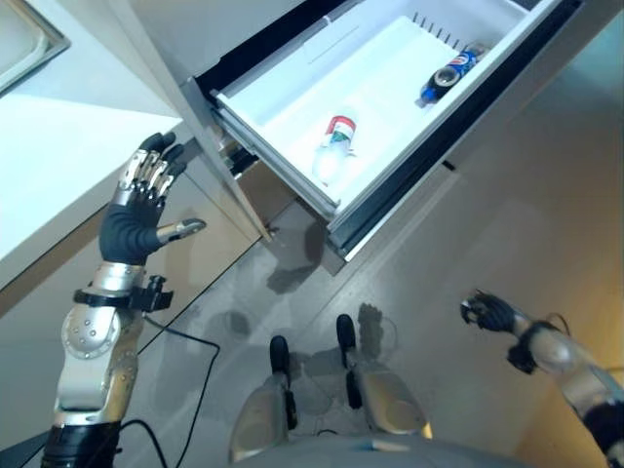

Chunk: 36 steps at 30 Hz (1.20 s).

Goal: Take the drinks into the refrigerator

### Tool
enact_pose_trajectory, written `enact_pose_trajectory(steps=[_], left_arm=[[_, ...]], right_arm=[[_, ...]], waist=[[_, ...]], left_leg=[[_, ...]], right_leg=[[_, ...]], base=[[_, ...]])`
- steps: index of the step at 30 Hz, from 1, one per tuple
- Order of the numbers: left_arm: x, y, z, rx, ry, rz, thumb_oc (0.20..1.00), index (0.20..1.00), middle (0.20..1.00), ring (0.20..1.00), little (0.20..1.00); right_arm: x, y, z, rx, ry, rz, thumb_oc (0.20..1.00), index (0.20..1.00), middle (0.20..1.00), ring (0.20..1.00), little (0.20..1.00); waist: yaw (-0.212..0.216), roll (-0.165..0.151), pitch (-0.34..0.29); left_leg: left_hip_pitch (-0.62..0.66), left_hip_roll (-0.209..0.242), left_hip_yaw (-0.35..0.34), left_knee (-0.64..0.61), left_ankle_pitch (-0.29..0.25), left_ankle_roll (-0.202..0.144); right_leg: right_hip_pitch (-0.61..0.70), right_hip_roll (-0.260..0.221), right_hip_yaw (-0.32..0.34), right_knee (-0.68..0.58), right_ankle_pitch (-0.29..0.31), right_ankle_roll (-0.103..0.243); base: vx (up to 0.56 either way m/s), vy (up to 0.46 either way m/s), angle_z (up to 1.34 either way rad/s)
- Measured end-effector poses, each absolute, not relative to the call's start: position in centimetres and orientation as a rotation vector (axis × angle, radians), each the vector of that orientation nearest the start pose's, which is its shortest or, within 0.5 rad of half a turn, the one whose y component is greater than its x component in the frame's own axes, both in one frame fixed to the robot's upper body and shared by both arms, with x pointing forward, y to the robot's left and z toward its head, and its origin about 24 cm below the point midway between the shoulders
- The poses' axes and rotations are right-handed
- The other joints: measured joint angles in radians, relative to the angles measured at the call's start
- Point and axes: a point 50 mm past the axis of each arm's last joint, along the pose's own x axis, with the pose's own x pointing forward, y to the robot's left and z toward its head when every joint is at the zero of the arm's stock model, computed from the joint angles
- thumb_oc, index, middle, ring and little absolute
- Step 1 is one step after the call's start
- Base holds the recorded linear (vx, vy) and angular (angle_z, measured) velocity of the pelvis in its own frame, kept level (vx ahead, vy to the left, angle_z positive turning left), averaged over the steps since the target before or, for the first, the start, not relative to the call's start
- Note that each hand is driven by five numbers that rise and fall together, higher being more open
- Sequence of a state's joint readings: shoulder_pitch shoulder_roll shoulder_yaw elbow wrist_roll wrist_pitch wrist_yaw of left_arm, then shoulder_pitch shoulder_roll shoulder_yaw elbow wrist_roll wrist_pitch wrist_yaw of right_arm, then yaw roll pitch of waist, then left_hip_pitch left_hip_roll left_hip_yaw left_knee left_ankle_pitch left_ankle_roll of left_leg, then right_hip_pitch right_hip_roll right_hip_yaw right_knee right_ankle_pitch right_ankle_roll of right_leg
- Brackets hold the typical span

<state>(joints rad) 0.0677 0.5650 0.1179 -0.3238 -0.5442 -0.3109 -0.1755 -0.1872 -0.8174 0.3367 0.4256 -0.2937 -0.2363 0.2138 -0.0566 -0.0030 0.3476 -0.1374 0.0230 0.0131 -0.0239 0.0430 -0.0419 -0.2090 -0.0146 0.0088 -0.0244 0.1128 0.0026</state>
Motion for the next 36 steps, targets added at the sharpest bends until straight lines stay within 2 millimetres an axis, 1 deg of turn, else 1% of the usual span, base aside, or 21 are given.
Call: enact_pose_trajectory(steps=[1,2,3,5,7,8,12,16,18,20,21,23,24,25,27,28,29,30,32,34,36], left_arm=[[22.2,22.8,16.6,0.092,-0.577,-0.247,1.0,1.0,1.0,1.0,1.0],[22.2,22.8,16.7,0.09,-0.582,-0.249,1.0,1.0,1.0,1.0,1.0],[22.4,22.6,16.9,0.068,-0.593,-0.261,1.0,1.0,1.0,1.0,1.0],[22.5,22.5,17.2,0.06,-0.611,-0.261,1.0,1.0,1.0,1.0,1.0],[22.5,22.6,17.2,0.058,-0.612,-0.257,1.0,1.0,1.0,1.0,1.0],[22.5,22.6,17.2,0.055,-0.61,-0.254,1.0,1.0,1.0,1.0,1.0],[22.5,22.7,17.2,0.045,-0.611,-0.244,1.0,1.0,1.0,1.0,1.0],[22.5,22.7,17.2,0.03,-0.629,-0.232,1.0,1.0,1.0,1.0,1.0],[22.6,22.7,17.1,0.023,-0.629,-0.227,1.0,1.0,1.0,1.0,1.0],[22.6,22.9,17.3,0.002,-0.637,-0.223,1.0,1.0,1.0,1.0,1.0],[22.7,23.0,17.2,-0.012,-0.631,-0.218,1.0,1.0,1.0,1.0,1.0],[22.8,23.0,17.2,-0.014,-0.631,-0.216,1.0,1.0,1.0,1.0,1.0],[22.8,23.1,17.1,-0.022,-0.626,-0.213,1.0,1.0,1.0,1.0,1.0],[22.8,23.2,17.0,-0.035,-0.624,-0.212,1.0,1.0,1.0,1.0,1.0],[22.8,23.3,17.1,-0.053,-0.631,-0.212,1.0,1.0,1.0,1.0,1.0],[22.8,23.3,17.1,-0.06,-0.632,-0.212,1.0,1.0,1.0,1.0,1.0],[22.7,23.4,17.1,-0.077,-0.637,-0.209,1.0,1.0,1.0,1.0,1.0],[22.7,23.4,17.1,-0.079,-0.639,-0.209,1.0,1.0,1.0,1.0,1.0],[22.8,23.4,17.3,-0.079,-0.646,-0.21,1.0,1.0,1.0,1.0,1.0],[22.8,23.4,17.3,-0.08,-0.646,-0.208,1.0,1.0,1.0,1.0,1.0],[22.8,23.4,17.3,-0.081,-0.647,-0.204,1.0,1.0,1.0,1.0,1.0]], right_arm=[[27.7,-25.6,4.9,-1.176,0.158,0.528,0.2,0.2,0.2,0.2,0.2],[28.3,-25.0,5.8,-1.183,0.113,0.525,0.2,0.2,0.2,0.2,0.2],[29.1,-23.9,7.4,-1.196,0.031,0.53,0.2,0.2,0.2,0.2,0.2],[30.2,-22.9,9.3,-1.249,-0.034,0.562,0.2,0.2,0.2,0.2,0.2],[30.3,-22.9,10.1,-1.273,-0.057,0.568,0.2,0.2,0.2,0.2,0.2],[30.4,-22.8,10.4,-1.274,-0.068,0.565,0.2,0.2,0.2,0.2,0.2],[31.3,-22.4,11.6,-1.215,-0.123,0.512,0.2,0.2,0.2,0.2,0.2],[32.7,-21.1,13.8,-1.161,-0.228,0.454,0.2,0.2,0.2,0.2,0.2],[33.6,-20.4,14.9,-1.165,-0.267,0.435,0.2,0.2,0.2,0.2,0.2],[34.2,-20.1,16.0,-1.166,-0.307,0.407,0.2,0.2,0.2,0.2,0.2],[34.8,-19.4,17.2,-1.191,-0.334,0.408,0.2,0.2,0.2,0.2,0.2],[35.3,-18.7,18.5,-1.171,-0.378,0.396,0.2,0.2,0.2,0.2,0.2],[35.8,-17.6,20.3,-1.181,-0.43,0.398,0.2,0.2,0.2,0.2,0.2],[36.0,-16.8,21.3,-1.209,-0.464,0.412,0.2,0.2,0.2,0.2,0.2],[36.2,-14.7,24.6,-1.196,-0.593,0.405,0.2,0.2,0.2,0.2,0.2],[36.1,-14.2,25.5,-1.181,-0.628,0.401,0.2,0.2,0.2,0.2,0.2],[35.4,-12.8,27.6,-1.168,-0.725,0.411,0.2,0.2,0.2,0.2,0.2],[34.9,-12.0,28.5,-1.163,-0.778,0.422,0.2,0.2,0.2,0.2,0.2],[33.7,-9.8,30.8,-1.098,-0.908,0.453,0.2,0.2,0.2,0.2,0.2],[33.5,-9.1,31.3,-1.067,-0.934,0.465,0.2,0.2,0.2,0.2,0.2],[33.7,-9.4,30.7,-1.044,-0.908,0.47,0.2,0.2,0.2,0.2,0.2]], waist=[[-0.003,0.002,0.002],[0.008,0.006,0.004],[0.011,0.007,0.008],[0.04,0.011,0.014],[0.049,0.011,0.018],[0.046,0.011,0.02],[0.047,0.019,0.036],[0.054,0.028,0.047],[0.071,0.032,0.049],[0.076,0.036,0.052],[0.089,0.038,0.053],[0.104,0.039,0.053],[0.108,0.044,0.056],[0.111,0.045,0.056],[0.133,0.047,0.058],[0.133,0.047,0.058],[0.15,0.047,0.058],[0.155,0.047,0.058],[0.16,0.047,0.058],[0.173,0.047,0.058],[0.181,0.047,0.058]], left_leg=[[0.001,0.001,-0.009,0.0,0.002,-0.002],[0.002,0.001,-0.017,0.001,0.002,-0.003],[0.006,0.001,-0.02,0.001,0.002,-0.004],[0.005,-0.001,-0.029,0.001,0.003,-0.004],[0.003,-0.002,-0.041,0.001,0.003,-0.004],[0.003,-0.003,-0.043,0.0,0.003,-0.004],[-0.006,-0.005,-0.057,0.0,0.007,-0.004],[-0.017,-0.002,-0.076,-0.002,0.015,-0.012],[-0.019,0.002,-0.082,-0.002,0.019,-0.017],[-0.023,0.006,-0.101,-0.003,0.022,-0.021],[-0.026,0.008,-0.108,-0.002,0.025,-0.026],[-0.03,0.008,-0.118,-0.002,0.03,-0.032],[-0.032,0.01,-0.129,-0.002,0.032,-0.034],[-0.033,0.01,-0.13,-0.003,0.033,-0.035],[-0.032,0.013,-0.13,-0.002,0.034,-0.037],[-0.033,0.013,-0.13,-0.002,0.034,-0.037],[-0.034,0.013,-0.13,-0.003,0.034,-0.038],[-0.033,0.013,-0.129,-0.003,0.034,-0.038],[-0.033,0.01,-0.13,-0.002,0.035,-0.037],[-0.034,0.008,-0.132,-0.003,0.037,-0.035],[-0.037,0.006,-0.133,-0.003,0.038,-0.032]], right_leg=[[0.006,0.0,-0.01,-0.005,0.003,-0.003],[0.014,0.0,-0.018,-0.007,0.003,-0.003],[0.022,0.0,-0.02,-0.012,0.002,-0.003],[0.028,-0.001,-0.025,-0.017,0.002,-0.004],[0.03,-0.003,-0.035,-0.018,0.001,-0.002],[0.03,-0.004,-0.037,-0.019,0.001,-0.002],[0.032,-0.006,-0.05,-0.028,-0.001,0.001],[0.033,-0.002,-0.071,-0.043,0.011,-0.01],[0.035,0.002,-0.075,-0.049,0.015,-0.015],[0.04,0.006,-0.087,-0.052,0.016,-0.018],[0.041,0.009,-0.1,-0.056,0.018,-0.02],[0.042,0.012,-0.106,-0.057,0.018,-0.021],[0.046,0.014,-0.119,-0.061,0.02,-0.024],[0.047,0.014,-0.12,-0.065,0.02,-0.024],[0.049,0.017,-0.122,-0.065,0.02,-0.025],[0.048,0.017,-0.122,-0.065,0.02,-0.025],[0.048,0.017,-0.122,-0.065,0.02,-0.025],[0.047,0.017,-0.122,-0.065,0.02,-0.025],[0.05,0.015,-0.122,-0.064,0.021,-0.026],[0.051,0.011,-0.123,-0.064,0.022,-0.028],[0.051,0.006,-0.123,-0.062,0.02,-0.025]], base=[[0.01,-0.031,0.16],[0.01,-0.057,0.23],[0.0,-0.035,0.17],[0.01,-0.027,0.12],[0.0,-0.018,0.13],[0.0,-0.021,0.13],[0.0,-0.022,0.09],[0.02,-0.026,0.09],[0.01,-0.022,0.09],[0.03,-0.039,0.21],[0.01,-0.023,0.15],[0.01,-0.032,0.17],[0.01,-0.033,0.18],[0.01,-0.025,0.11],[0.01,-0.008,0.02],[0.02,0.003,0.05],[0.0,0.0,0.0],[0.0,0.0,0.0],[0.01,0.011,0.05],[0.0,0.021,0.08],[0.0,0.03,0.12]])
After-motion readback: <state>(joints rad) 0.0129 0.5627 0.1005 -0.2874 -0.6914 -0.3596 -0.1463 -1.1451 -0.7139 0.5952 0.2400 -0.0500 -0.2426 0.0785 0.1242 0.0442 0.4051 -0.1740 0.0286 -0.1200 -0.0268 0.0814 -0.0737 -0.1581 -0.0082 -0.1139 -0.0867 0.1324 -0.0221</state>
